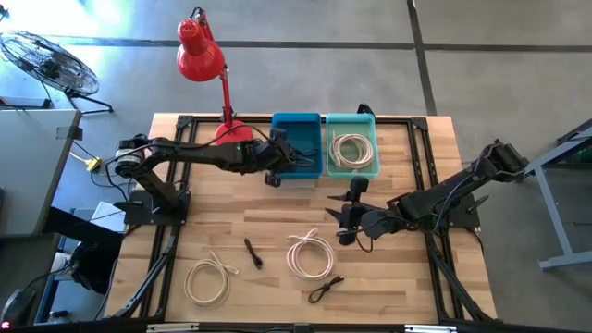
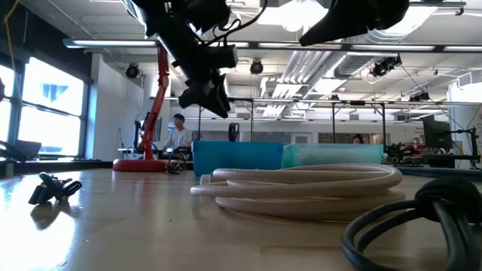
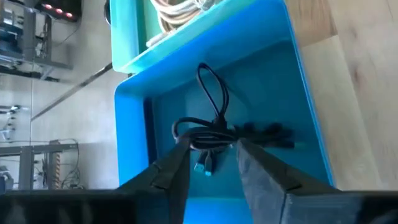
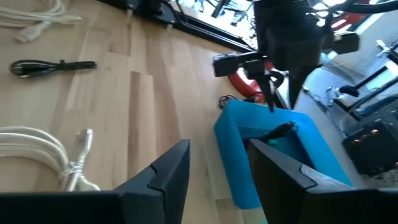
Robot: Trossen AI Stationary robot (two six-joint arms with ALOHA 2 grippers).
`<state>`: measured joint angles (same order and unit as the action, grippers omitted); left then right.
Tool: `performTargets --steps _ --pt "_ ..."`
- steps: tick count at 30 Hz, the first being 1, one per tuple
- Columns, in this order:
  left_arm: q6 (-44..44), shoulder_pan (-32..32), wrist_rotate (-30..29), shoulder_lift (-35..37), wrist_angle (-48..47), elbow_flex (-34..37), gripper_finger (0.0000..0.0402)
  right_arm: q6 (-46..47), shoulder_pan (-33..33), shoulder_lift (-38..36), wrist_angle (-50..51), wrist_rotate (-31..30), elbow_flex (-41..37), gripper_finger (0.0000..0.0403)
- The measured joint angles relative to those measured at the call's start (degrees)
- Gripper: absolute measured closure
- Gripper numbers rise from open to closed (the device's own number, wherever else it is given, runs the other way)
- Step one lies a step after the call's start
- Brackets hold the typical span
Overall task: Pick & Place USB Port
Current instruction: Put the black USB cable into the blue bin
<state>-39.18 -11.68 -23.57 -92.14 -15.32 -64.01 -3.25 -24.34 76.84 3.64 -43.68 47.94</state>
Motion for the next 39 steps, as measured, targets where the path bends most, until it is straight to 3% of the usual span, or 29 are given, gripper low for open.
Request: performTargets --steps 9,15,20,24,29,39 --pt "0.3 0.1 -4.7 0.0 -4.1 0.0 0.0241 1.3 0.0 0.0 0.6 2.7 0.0 0.0258" --pt "-0.2 0.1 -9.0 0.0 -14.6 0.0 0.0240 1.4 0.0 0.0 1.3 2.7 0.0 0.0258" --pt "-7.3 0.0 -10.5 0.0 -24.7 0.0 0.0240 1.4 0.0 0.0 1.3 2.7 0.0 0.0262" --pt "-16.3 0.1 -8.8 0.0 -28.0 0.0 0.0240 1.9 0.0 0.0 1.3 2.8 0.0 0.0263" --pt "-25.6 0.0 -0.4 0.0 -28.1 0.0 0.0241 2.7 0.0 0.0 1.3 3.2 0.0 0.0263" --pt "-25.0 -2.7 -0.5 0.0 -30.7 0.0 0.0241 3.3 0.0 0.0 1.3 5.8 0.0 0.0263"
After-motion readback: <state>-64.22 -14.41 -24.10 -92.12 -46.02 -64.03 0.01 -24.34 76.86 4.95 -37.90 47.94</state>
